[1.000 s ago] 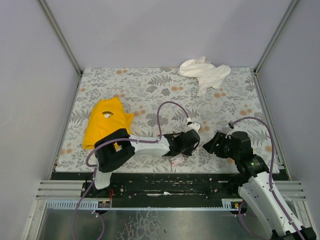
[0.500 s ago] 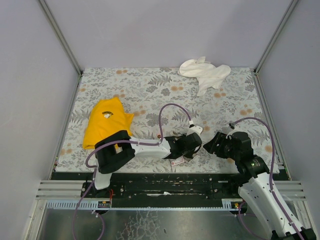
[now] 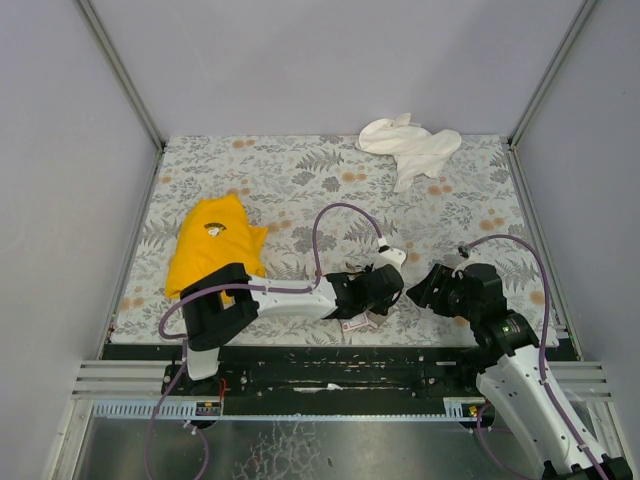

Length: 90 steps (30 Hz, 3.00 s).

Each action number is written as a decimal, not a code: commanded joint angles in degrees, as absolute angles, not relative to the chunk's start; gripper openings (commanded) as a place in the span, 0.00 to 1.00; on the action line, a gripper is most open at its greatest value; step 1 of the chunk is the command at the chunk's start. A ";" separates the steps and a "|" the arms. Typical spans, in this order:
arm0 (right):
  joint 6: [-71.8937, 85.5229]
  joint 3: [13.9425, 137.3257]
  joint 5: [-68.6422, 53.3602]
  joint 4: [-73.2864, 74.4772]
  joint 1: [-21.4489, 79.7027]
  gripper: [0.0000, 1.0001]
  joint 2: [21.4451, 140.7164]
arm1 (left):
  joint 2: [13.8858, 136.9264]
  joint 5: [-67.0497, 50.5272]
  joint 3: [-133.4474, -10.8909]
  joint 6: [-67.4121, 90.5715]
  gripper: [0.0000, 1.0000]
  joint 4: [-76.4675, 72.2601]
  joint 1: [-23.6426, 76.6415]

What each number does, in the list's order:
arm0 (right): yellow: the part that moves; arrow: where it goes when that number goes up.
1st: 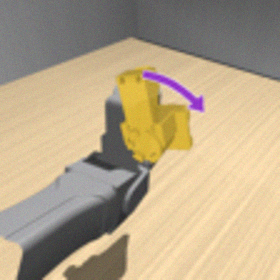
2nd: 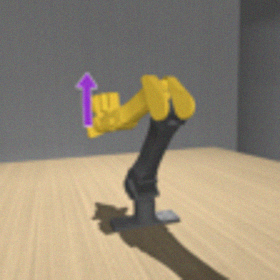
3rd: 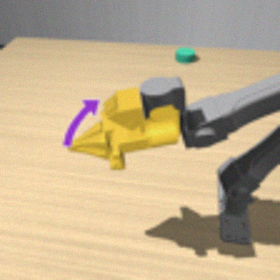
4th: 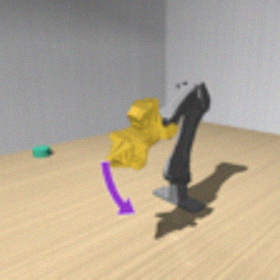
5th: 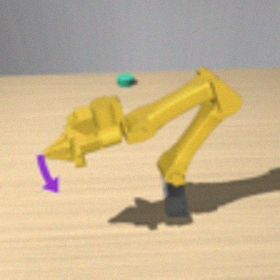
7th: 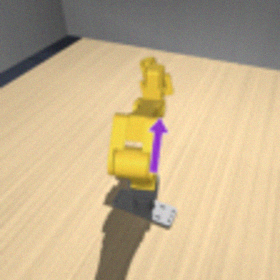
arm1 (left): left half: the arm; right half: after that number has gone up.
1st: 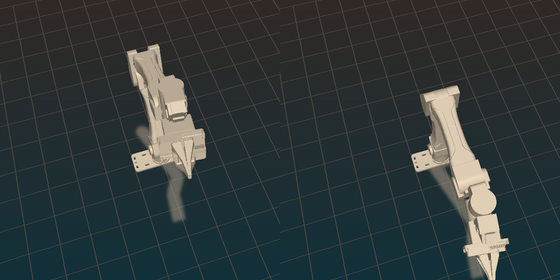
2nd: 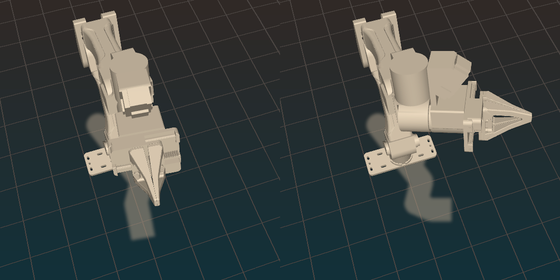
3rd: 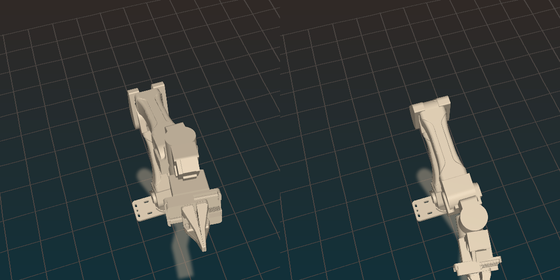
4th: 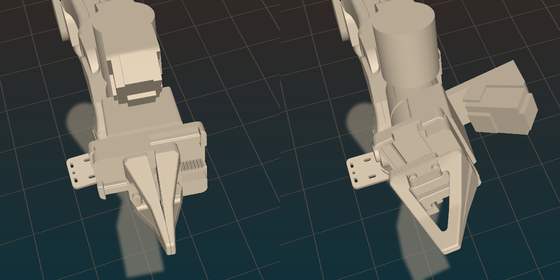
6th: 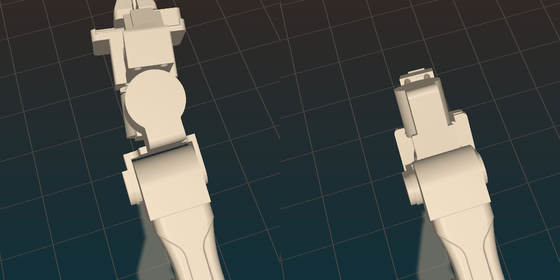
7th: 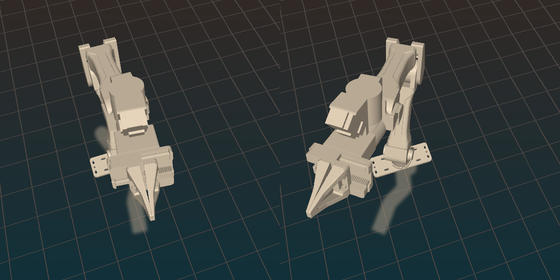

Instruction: Load the staples into the stapler

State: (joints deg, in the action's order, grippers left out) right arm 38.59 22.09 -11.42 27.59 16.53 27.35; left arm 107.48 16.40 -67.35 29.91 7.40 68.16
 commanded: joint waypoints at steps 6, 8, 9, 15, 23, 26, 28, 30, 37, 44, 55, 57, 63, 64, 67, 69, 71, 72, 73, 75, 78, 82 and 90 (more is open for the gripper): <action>38.07 23.20 -10.82 26.46 16.35 0.64 27.80 | 107.38 17.07 -67.10 30.08 0.23 5.45 68.96; 38.00 23.24 -10.81 26.46 16.36 0.64 27.94 | 107.53 16.92 -67.31 30.42 0.23 5.62 69.13; 37.97 23.29 -10.81 26.46 16.37 0.64 27.95 | 107.70 16.88 -67.36 30.72 0.23 5.75 69.19; 37.91 23.20 -10.81 26.37 16.41 0.64 27.95 | 108.72 16.39 -66.73 33.90 0.23 6.22 69.43; 37.72 23.20 -10.99 26.27 16.35 0.64 28.04 | 109.87 17.49 -67.24 34.80 0.24 7.56 69.97; 37.68 23.13 -11.03 26.19 16.35 0.64 28.08 | 110.16 17.88 -67.44 35.10 0.24 8.04 70.03; 37.73 23.16 -11.12 26.19 16.40 0.64 28.12 | 110.58 17.99 -67.62 35.24 0.24 8.23 70.11; 37.72 23.19 -11.16 26.19 16.35 0.64 28.12 | 110.97 18.24 -67.89 35.24 0.24 8.62 70.24; 37.66 23.11 -11.07 26.02 16.35 0.64 28.21 | 111.32 19.51 -68.07 35.46 0.25 9.59 70.89; 37.62 22.91 -11.07 25.93 16.35 0.64 28.21 | 111.98 19.38 -68.06 34.93 0.26 9.34 71.10; 37.54 22.85 -11.16 25.93 16.35 0.64 28.29 | 113.53 21.52 -69.71 33.15 0.32 10.22 71.11; 37.54 22.82 -11.16 25.84 16.35 0.64 28.30 | 113.59 21.79 -69.78 32.92 0.32 10.18 71.08; 37.45 22.78 -11.25 25.82 16.35 0.64 28.48 | 113.48 22.54 -69.81 32.69 0.32 9.88 71.02; 37.44 22.74 -11.25 25.77 16.35 0.64 28.48 | 113.33 22.67 -69.79 32.57 0.32 9.77 71.05; 37.44 22.76 -11.25 25.75 16.35 0.64 28.50 | 113.27 23.11 -70.12 32.22 0.31 9.58 71.13; 37.44 22.76 -11.25 25.75 16.35 0.64 28.48 | 113.10 23.39 -70.31 32.08 0.30 9.51 71.10; 37.45 22.76 -11.25 25.71 16.39 0.64 28.45 | 112.97 23.78 -70.31 32.03 0.29 9.25 71.08; 37.44 22.76 -11.25 25.75 16.35 0.64 28.50 | 112.83 23.96 -70.36 31.95 0.29 9.11 71.08; 37.44 22.69 -11.25 25.75 16.35 0.64 28.56 | 112.77 24.17 -70.37 31.84 0.29 9.06 71.06; 37.38 22.68 -11.26 25.63 16.39 0.64 28.61 | 112.84 24.35 -70.66 31.58 0.29 8.98 71.08; 37.40 22.68 -11.34 25.66 16.35 0.64 28.77 | 113.38 24.46 -71.26 31.15 0.29 9.13 71.10; 37.31 22.66 -11.25 25.58 16.35 0.64 28.91 | 113.93 24.93 -71.73 30.72 0.29 9.43 71.10; 37.09 22.59 -11.38 25.32 16.35 0.64 29.37 | 114.68 25.08 -71.81 30.85 0.29 9.41 71.08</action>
State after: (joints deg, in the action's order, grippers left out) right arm 38.00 22.09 -11.46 27.53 16.53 29.06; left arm 113.51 23.00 -70.39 31.42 9.67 70.83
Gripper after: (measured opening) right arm 0.644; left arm 0.293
